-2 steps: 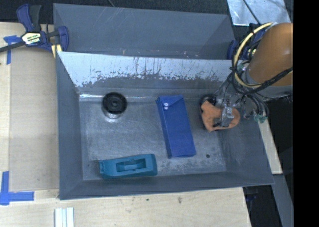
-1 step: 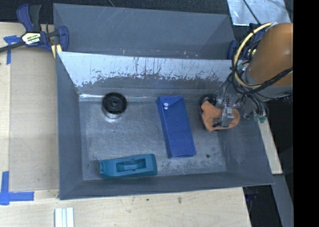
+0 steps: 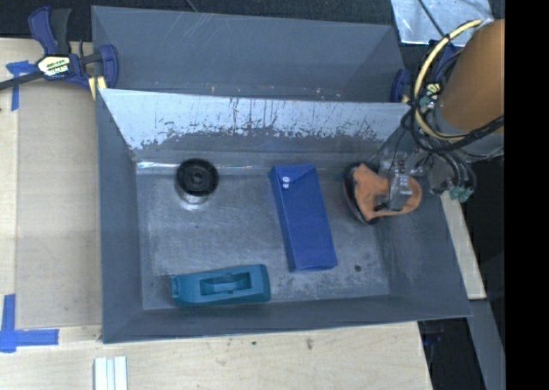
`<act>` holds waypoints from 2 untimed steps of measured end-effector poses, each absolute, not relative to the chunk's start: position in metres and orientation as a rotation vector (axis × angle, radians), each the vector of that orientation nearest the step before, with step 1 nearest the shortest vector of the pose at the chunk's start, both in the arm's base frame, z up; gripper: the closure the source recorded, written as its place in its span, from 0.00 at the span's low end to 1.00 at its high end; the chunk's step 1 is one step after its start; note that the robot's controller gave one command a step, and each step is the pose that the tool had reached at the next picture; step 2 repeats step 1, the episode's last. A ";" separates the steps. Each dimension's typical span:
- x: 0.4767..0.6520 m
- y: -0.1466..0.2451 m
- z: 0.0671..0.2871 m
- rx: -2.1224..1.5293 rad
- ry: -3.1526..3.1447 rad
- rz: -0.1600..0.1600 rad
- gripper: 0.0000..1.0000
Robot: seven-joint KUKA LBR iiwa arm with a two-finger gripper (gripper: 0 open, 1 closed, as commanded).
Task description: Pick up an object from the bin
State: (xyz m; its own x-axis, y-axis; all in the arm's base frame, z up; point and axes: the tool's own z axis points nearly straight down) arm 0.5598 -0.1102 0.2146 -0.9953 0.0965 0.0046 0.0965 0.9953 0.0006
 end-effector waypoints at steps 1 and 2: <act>0.559 -0.108 0.231 -0.150 -3.137 0.000 1.00; 0.559 -0.108 0.231 -0.150 -3.137 0.000 1.00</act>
Offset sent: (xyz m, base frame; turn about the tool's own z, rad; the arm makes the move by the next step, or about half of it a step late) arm 0.0488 0.0058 -0.0228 0.0884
